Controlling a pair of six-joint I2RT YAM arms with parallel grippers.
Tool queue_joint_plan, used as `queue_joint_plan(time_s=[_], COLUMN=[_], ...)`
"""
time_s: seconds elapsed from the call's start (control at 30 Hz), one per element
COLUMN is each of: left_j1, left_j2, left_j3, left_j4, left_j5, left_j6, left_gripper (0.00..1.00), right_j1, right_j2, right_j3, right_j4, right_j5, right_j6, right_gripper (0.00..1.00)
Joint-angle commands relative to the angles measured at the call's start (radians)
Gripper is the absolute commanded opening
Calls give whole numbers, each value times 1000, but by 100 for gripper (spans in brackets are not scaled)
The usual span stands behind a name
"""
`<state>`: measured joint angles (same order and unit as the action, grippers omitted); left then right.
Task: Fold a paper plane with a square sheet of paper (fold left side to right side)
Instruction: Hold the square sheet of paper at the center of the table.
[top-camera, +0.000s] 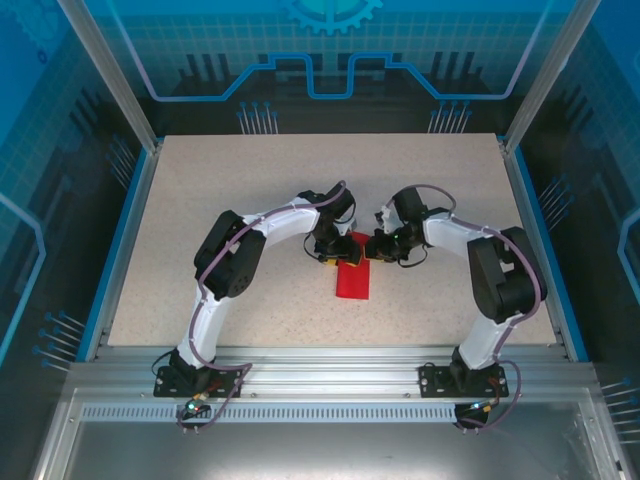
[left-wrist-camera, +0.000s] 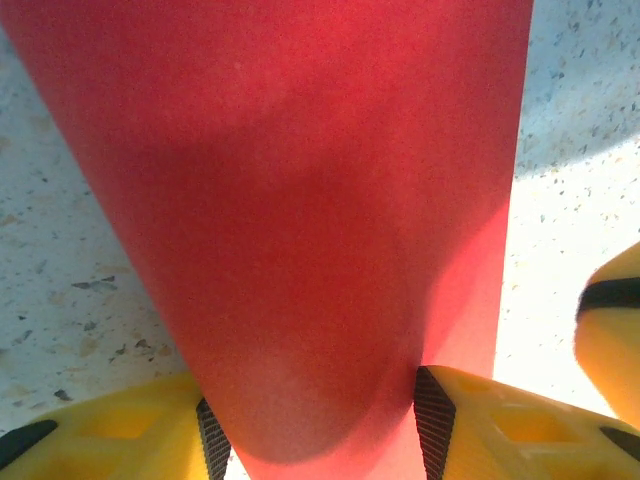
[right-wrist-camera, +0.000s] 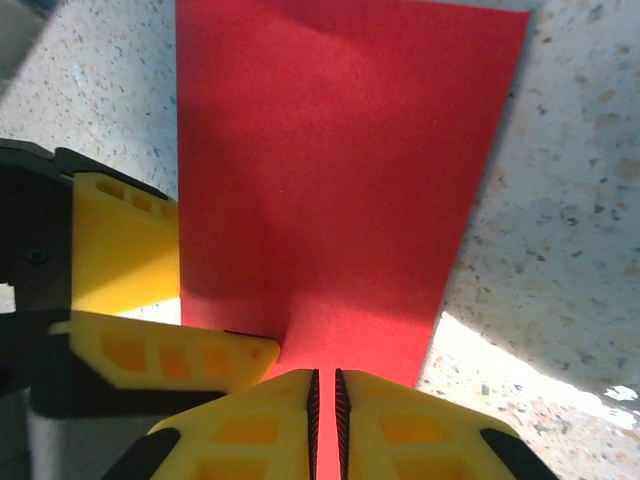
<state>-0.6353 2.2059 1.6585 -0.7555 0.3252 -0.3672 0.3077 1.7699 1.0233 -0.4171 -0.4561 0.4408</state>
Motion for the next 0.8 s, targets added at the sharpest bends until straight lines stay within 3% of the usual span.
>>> queue_joint_plan(time_s=[0.0,0.53,0.77], left_j1=[-36,-36,-25], left_j2=[62,59,-17], left_j3=[4,5,-13], left_j4=[20,19,14], left_j5=[20,17,-17], left_j6=[0,1,10], left_gripper=[54,54,56], right_j1=[13,14,14], right_j2=[29,103,129], right_j3=[24,23,21], right_j4=[-6,-27,-54], right_j5=[-14,17,54], right_j6=[10,-2,-15], right_gripper=[14,13,13])
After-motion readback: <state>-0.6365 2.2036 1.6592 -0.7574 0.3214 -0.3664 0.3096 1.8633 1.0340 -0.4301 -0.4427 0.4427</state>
